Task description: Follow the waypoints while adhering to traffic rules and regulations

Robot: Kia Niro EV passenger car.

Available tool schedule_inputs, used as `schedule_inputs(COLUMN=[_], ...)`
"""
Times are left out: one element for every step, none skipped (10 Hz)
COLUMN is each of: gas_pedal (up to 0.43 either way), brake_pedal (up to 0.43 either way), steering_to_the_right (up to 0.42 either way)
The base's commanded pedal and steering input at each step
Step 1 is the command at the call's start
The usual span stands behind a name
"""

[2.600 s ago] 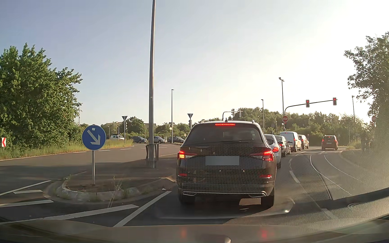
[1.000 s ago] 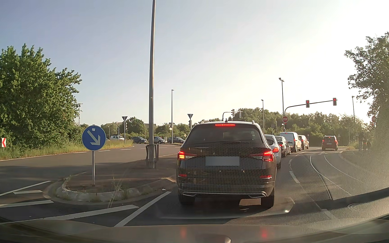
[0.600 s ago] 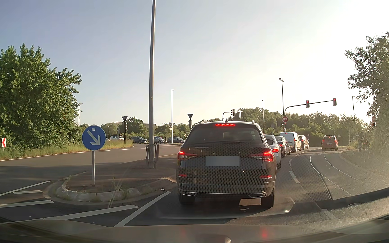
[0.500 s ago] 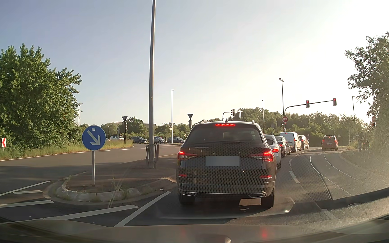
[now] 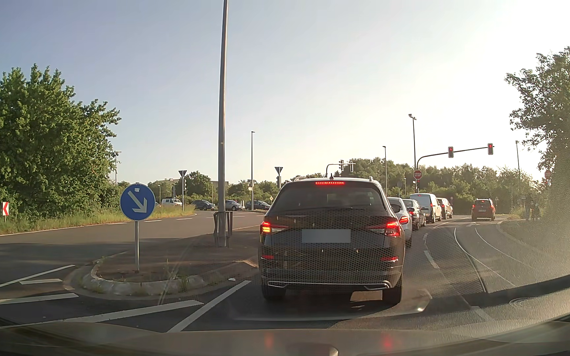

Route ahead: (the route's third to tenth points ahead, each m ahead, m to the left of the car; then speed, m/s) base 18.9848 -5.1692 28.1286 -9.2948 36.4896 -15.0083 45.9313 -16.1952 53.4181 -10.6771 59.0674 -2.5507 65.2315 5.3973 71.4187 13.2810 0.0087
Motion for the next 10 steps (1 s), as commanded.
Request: schedule_inputs(gas_pedal=[0.000,0.000,0.000,0.000,0.000,0.000,0.000,0.000,0.000,0.000], brake_pedal=[0.421,0.421,0.427,0.421,0.421,0.427,0.421,0.427,0.421,0.421], steering_to_the_right=[0.052,0.052,0.052,0.052,0.052,0.052,0.052,0.052,0.052,0.052])
